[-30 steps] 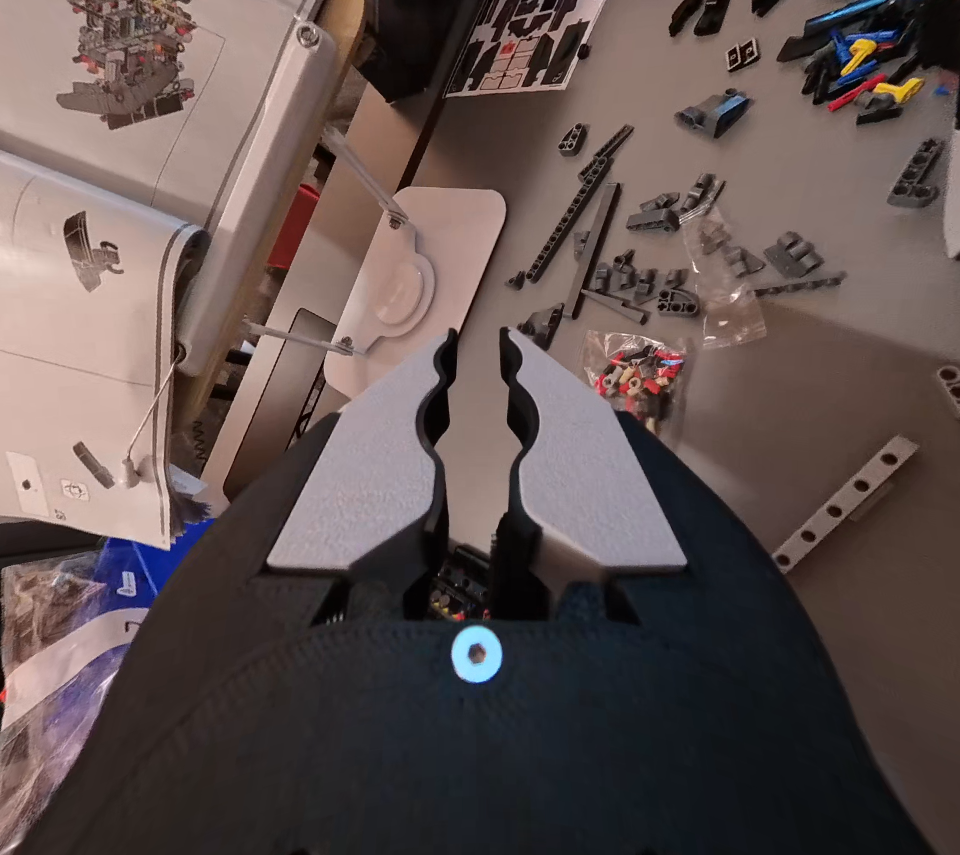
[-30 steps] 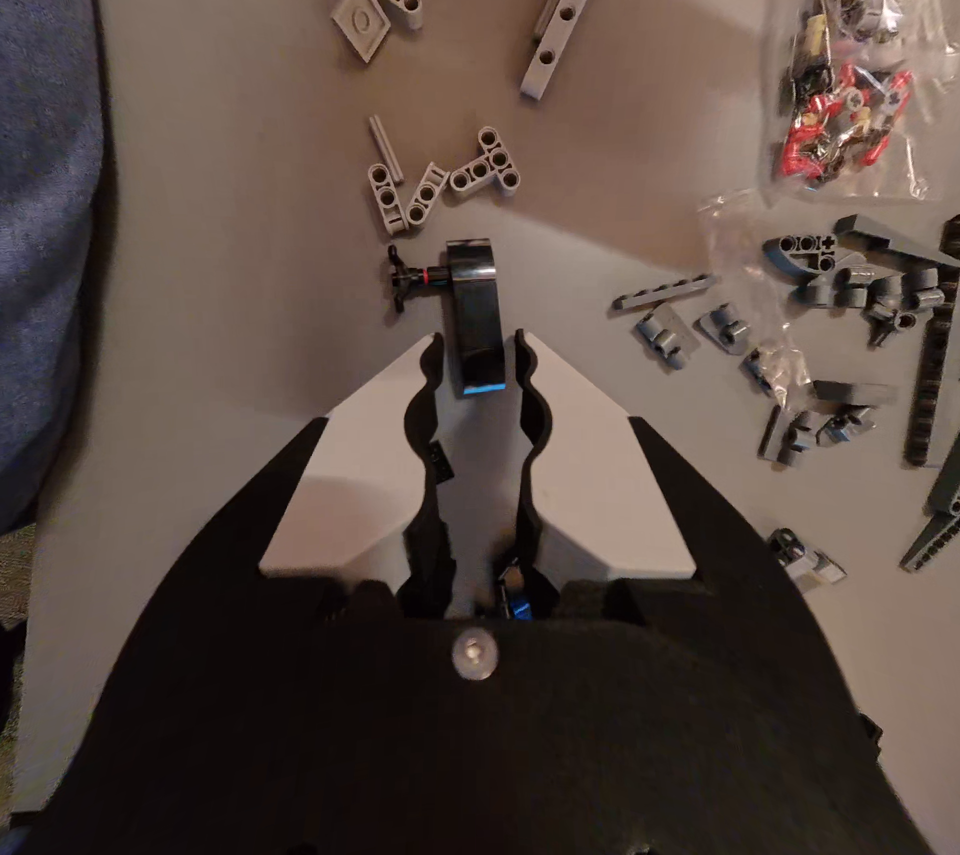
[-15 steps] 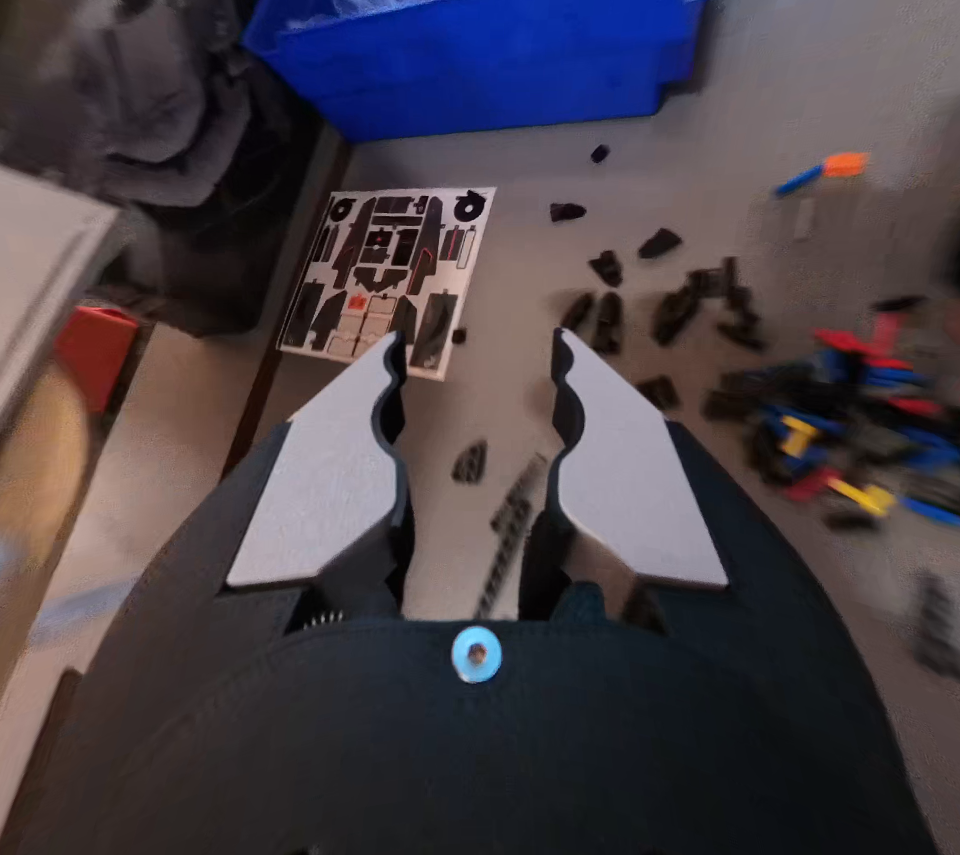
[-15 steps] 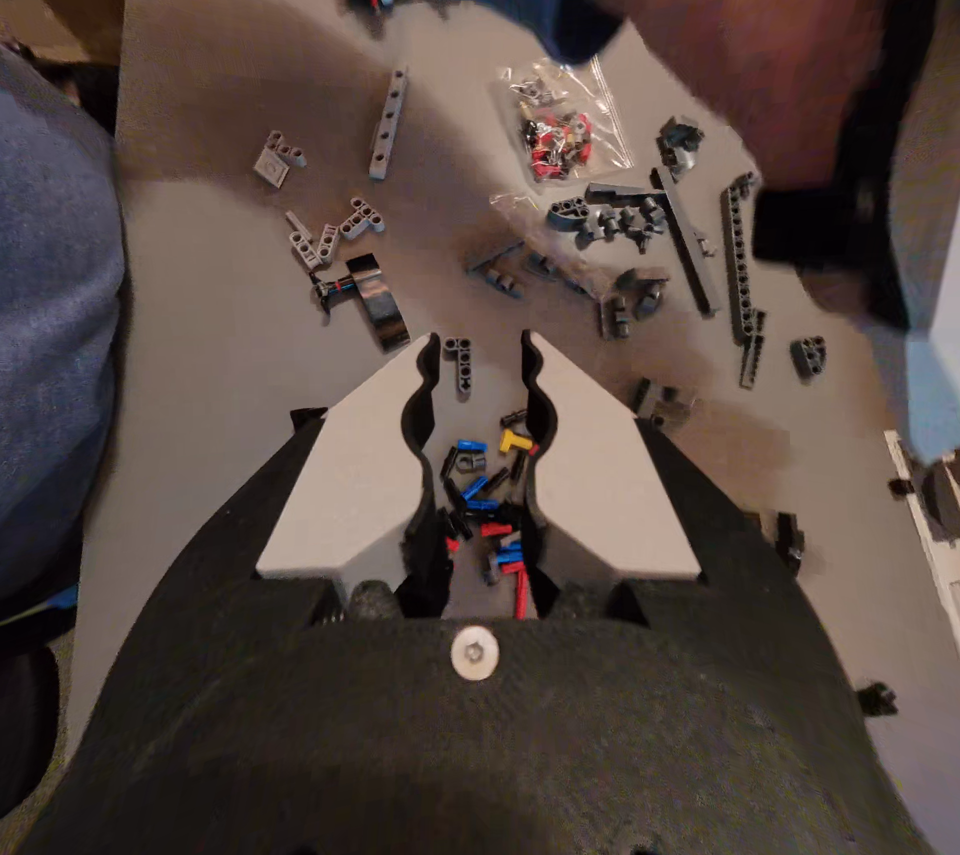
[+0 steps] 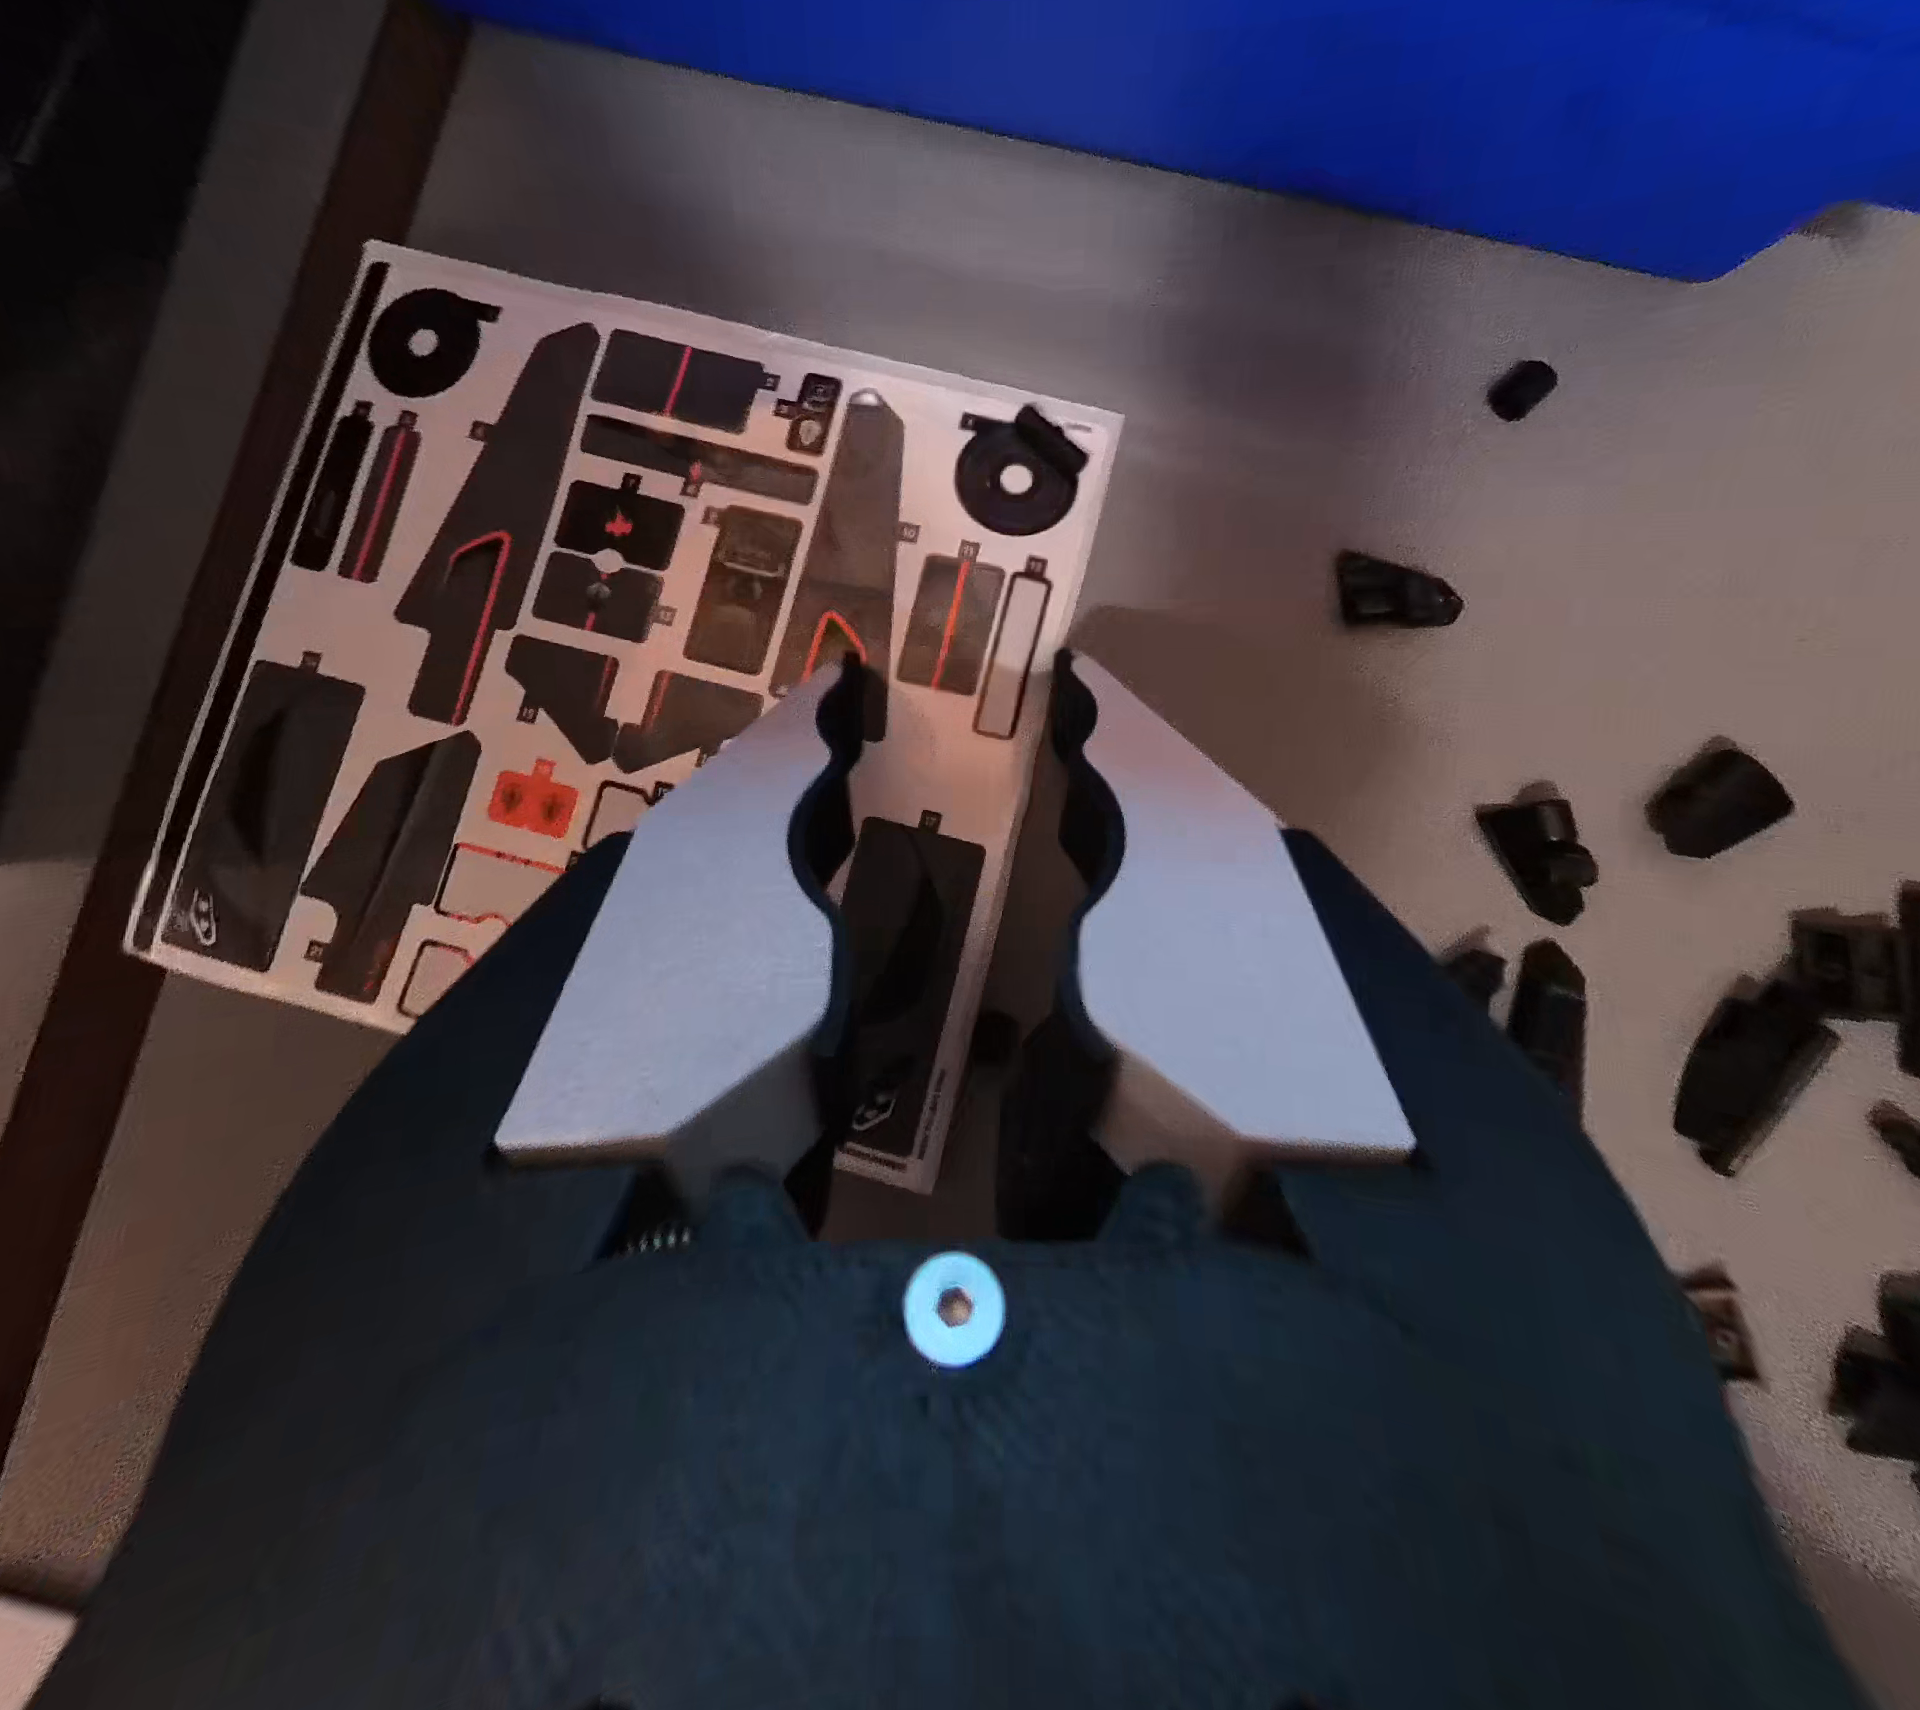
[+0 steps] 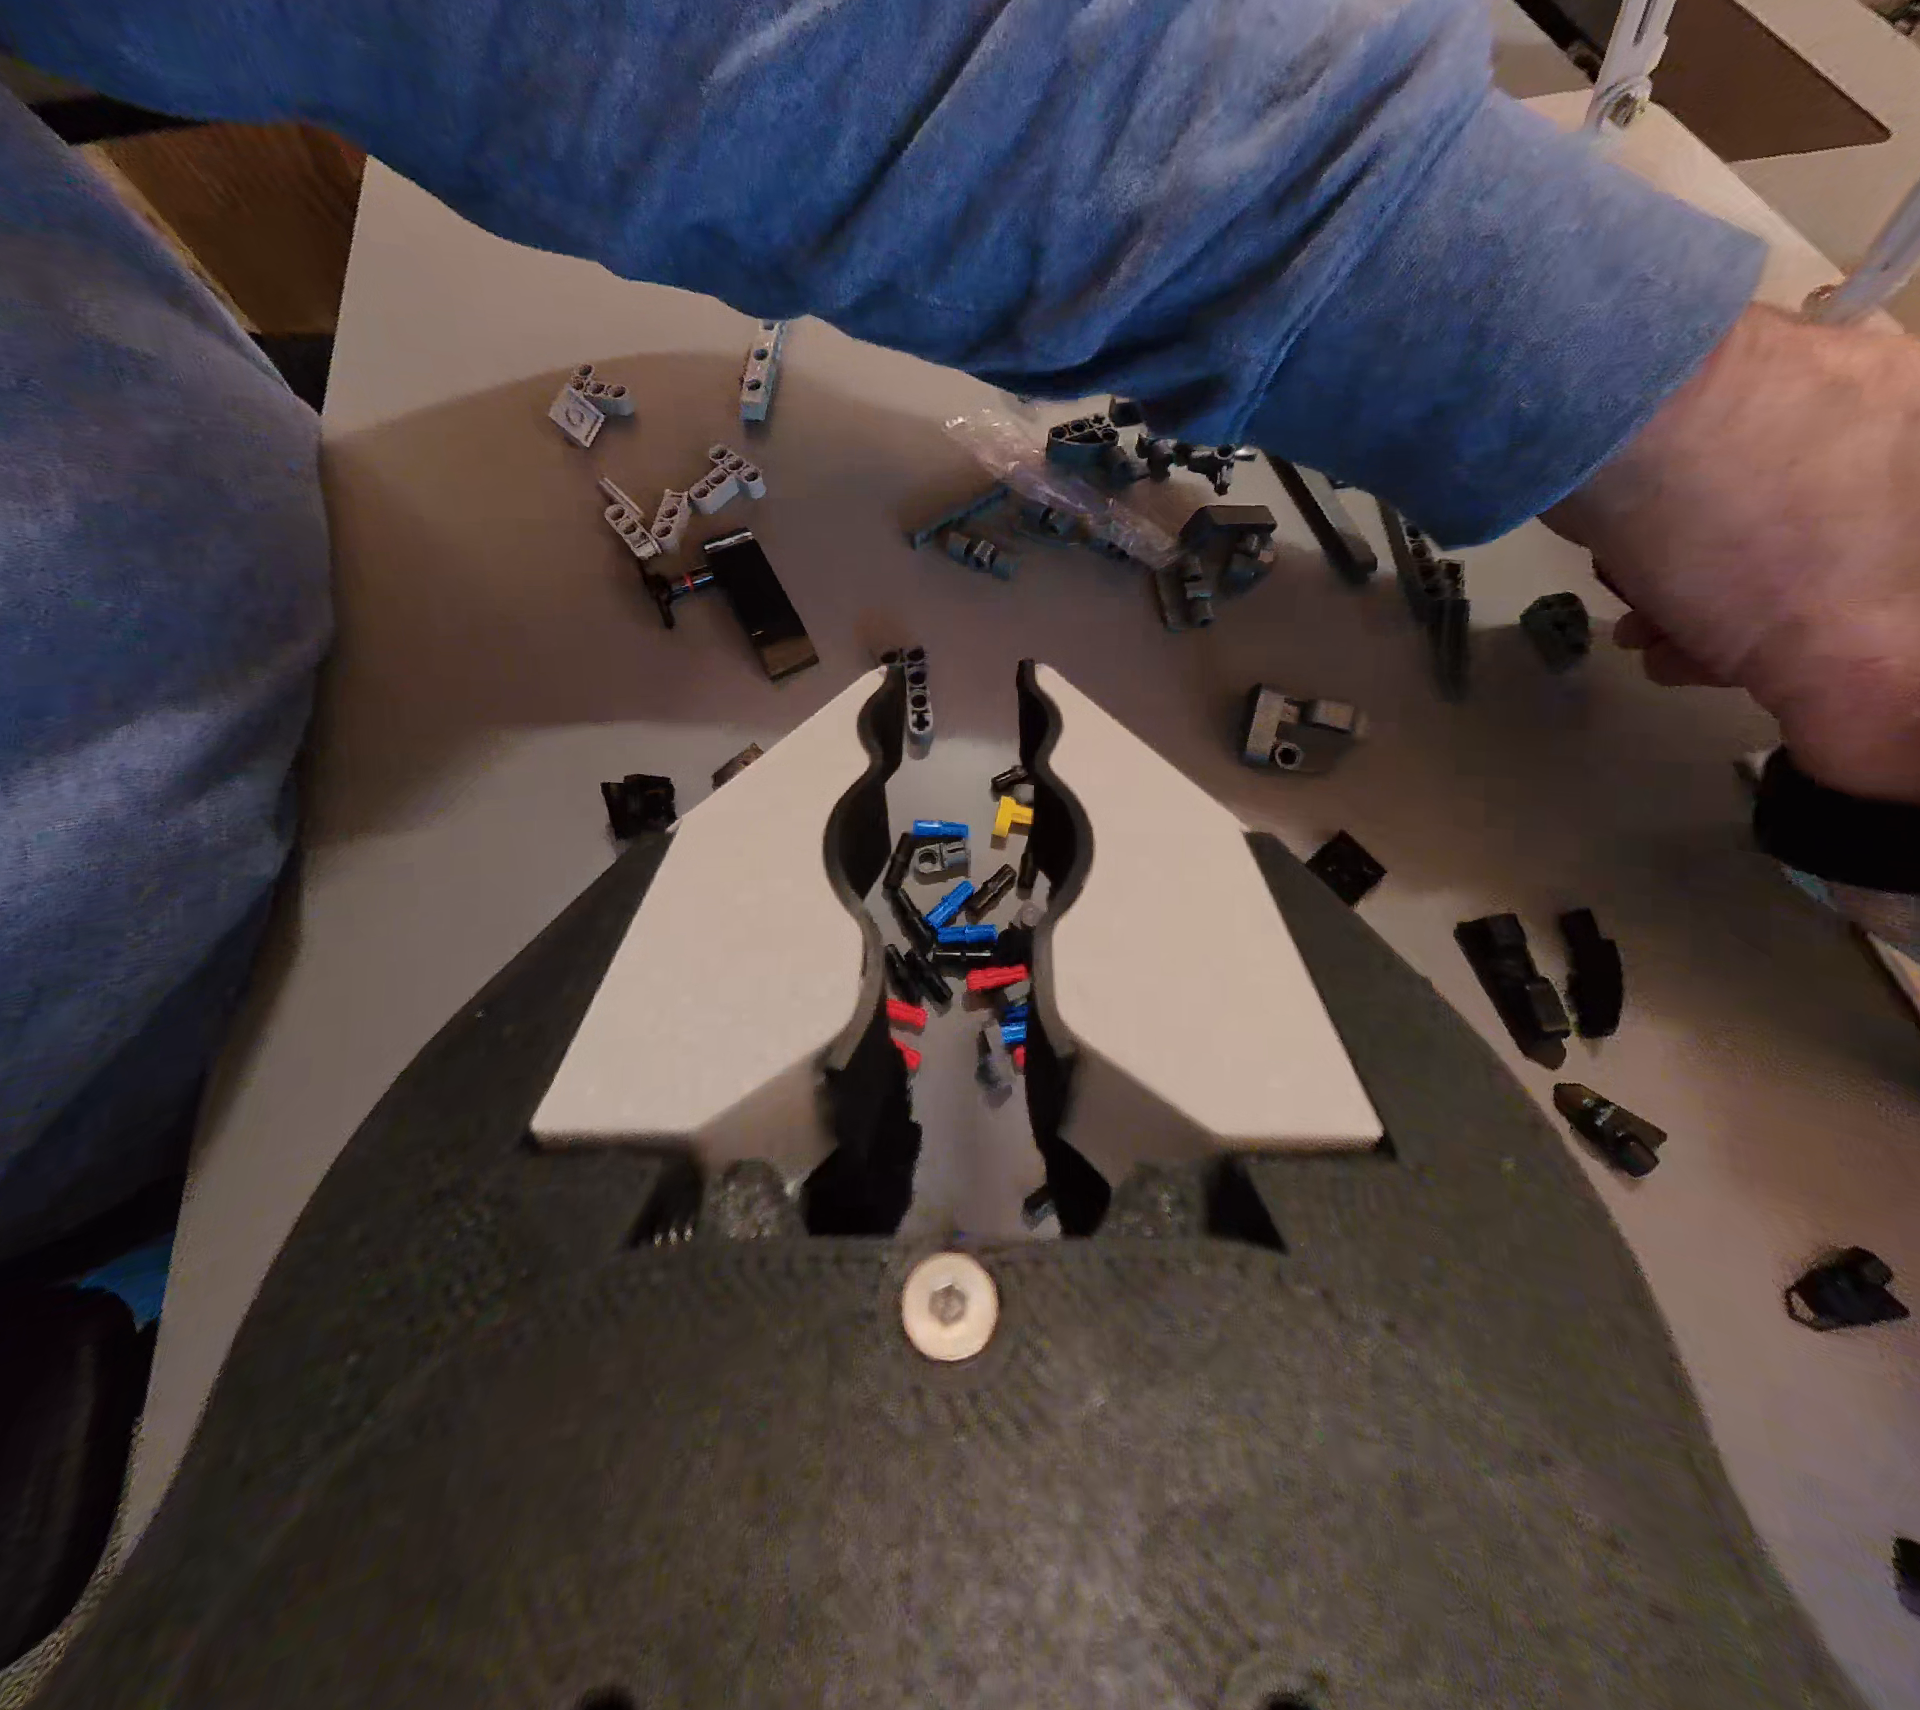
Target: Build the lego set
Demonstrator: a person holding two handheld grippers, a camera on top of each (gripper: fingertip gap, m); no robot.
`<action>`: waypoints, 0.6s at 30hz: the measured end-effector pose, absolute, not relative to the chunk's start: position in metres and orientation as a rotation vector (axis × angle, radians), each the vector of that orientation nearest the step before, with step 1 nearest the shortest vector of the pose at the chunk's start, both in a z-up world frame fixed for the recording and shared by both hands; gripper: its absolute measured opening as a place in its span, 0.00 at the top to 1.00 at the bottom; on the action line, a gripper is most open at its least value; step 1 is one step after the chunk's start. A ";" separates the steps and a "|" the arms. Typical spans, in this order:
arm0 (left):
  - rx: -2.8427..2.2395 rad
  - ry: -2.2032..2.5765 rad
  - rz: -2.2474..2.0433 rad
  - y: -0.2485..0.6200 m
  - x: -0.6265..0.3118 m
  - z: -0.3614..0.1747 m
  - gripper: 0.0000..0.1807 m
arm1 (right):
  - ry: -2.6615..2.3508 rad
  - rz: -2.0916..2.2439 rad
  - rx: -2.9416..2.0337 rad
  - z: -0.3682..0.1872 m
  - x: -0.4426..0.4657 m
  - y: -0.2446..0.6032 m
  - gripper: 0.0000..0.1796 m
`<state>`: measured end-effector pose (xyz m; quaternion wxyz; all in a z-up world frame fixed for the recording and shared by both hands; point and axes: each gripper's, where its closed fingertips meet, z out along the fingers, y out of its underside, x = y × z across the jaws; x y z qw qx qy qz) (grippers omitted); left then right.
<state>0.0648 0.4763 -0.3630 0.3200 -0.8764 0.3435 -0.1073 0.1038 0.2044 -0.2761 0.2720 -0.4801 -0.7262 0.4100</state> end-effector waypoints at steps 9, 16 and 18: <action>-2.286 0.935 -0.222 0.478 0.061 -0.363 1.00 | -1.935 1.071 -1.327 -0.273 0.103 0.211 0.90; -2.250 1.000 -0.148 0.442 0.063 -0.356 1.00 | -1.782 1.059 -1.414 -0.256 0.115 0.242 0.90; -2.220 0.977 -0.152 0.429 0.064 -0.347 1.00 | -1.692 1.049 -1.486 -0.255 0.120 0.259 0.88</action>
